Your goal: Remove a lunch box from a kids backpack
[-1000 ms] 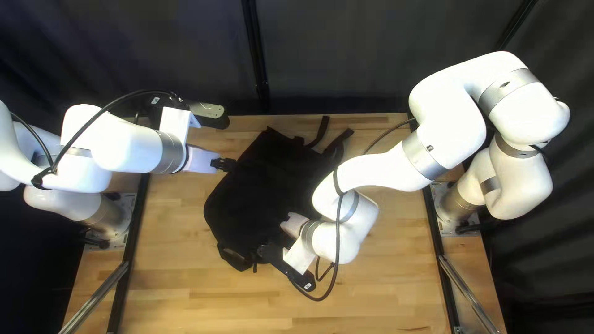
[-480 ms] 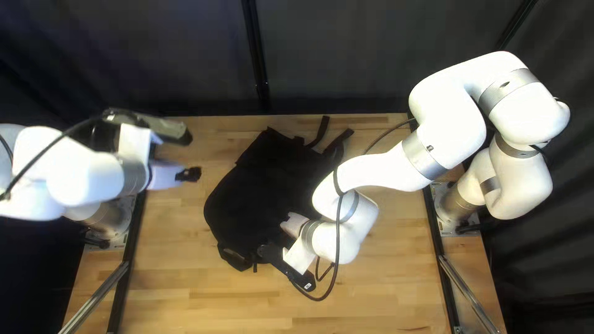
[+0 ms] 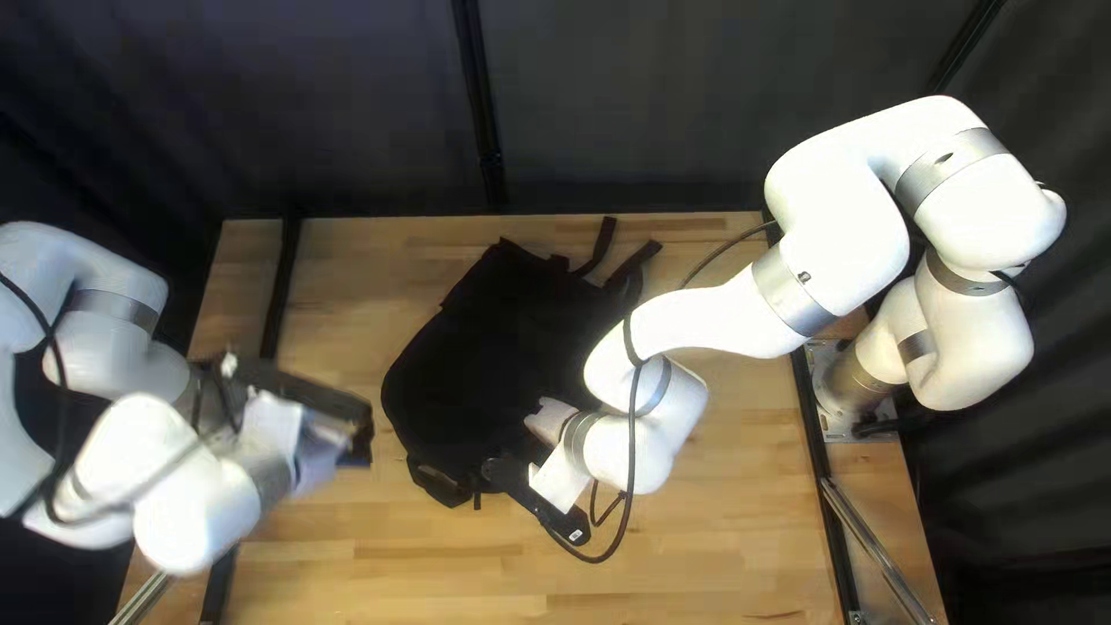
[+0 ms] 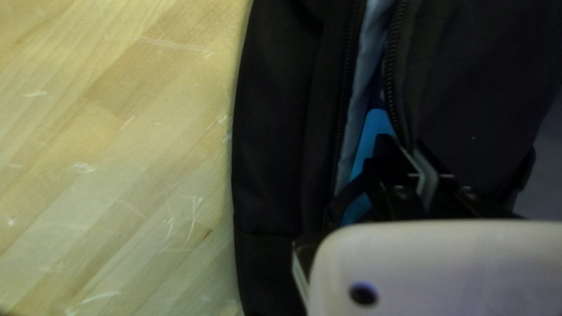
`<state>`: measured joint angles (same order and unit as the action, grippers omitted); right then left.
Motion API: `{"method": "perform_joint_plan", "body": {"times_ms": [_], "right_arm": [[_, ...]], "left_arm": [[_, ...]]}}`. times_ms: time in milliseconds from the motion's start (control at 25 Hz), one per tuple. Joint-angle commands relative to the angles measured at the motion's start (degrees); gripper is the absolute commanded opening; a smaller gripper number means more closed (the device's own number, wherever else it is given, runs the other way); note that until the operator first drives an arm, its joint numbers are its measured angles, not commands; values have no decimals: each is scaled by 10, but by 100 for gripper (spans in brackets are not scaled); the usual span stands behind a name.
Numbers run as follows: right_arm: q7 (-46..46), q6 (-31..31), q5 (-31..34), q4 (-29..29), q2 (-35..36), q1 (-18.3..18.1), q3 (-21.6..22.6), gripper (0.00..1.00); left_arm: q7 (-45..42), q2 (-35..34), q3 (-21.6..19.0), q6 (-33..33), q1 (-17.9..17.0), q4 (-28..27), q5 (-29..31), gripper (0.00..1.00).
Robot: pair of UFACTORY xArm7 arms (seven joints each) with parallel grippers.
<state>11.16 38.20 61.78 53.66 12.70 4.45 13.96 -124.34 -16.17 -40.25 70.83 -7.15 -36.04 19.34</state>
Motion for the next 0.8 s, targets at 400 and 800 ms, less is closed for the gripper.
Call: {"method": "perform_joint_plan", "body": {"times_ms": [400,800], "right_arm": [[0,0,0,0,0,0,0,0],[0,0,0,0,0,0,0,0]], "left_arm": [[-129,187,-42,63,13,-116,139,100],[-299,414,-8,159,-125,-252,268,100]]}}
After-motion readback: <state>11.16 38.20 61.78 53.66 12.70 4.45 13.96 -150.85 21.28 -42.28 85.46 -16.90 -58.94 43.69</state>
